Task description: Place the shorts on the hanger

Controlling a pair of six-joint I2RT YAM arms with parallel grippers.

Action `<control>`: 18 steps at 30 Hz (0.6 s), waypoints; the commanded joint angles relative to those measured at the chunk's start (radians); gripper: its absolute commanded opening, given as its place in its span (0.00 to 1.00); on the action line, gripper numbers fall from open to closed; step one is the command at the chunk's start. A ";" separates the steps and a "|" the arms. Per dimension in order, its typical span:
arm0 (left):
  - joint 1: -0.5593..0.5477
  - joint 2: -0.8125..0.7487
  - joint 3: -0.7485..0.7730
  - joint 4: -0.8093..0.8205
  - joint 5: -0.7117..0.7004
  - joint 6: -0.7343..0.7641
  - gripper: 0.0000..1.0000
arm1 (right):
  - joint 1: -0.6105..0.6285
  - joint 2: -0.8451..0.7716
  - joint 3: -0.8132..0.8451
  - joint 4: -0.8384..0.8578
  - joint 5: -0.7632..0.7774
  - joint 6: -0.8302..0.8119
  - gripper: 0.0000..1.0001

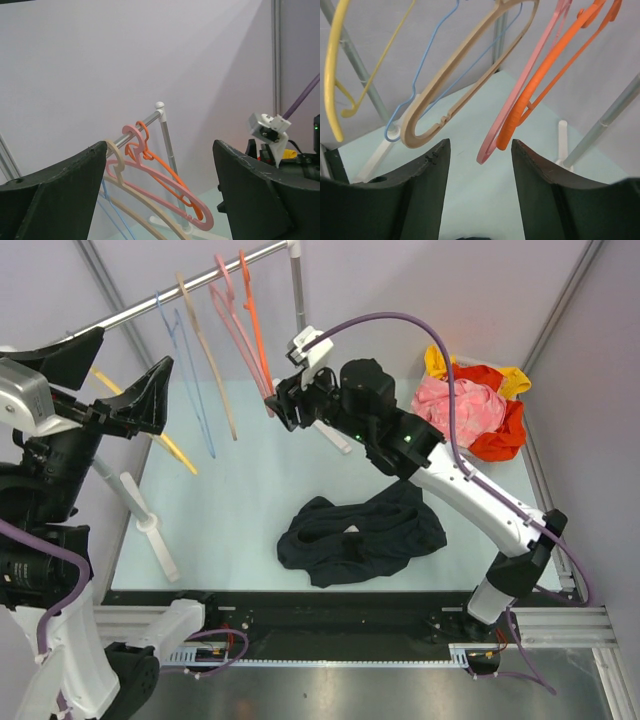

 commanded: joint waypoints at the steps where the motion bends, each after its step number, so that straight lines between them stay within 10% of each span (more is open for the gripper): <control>1: 0.022 -0.012 -0.017 0.026 0.044 -0.034 0.92 | 0.013 0.030 0.032 0.081 0.111 -0.015 0.56; 18: 0.025 -0.055 -0.060 0.017 0.053 -0.006 0.95 | 0.016 0.151 0.096 0.076 0.102 0.011 0.29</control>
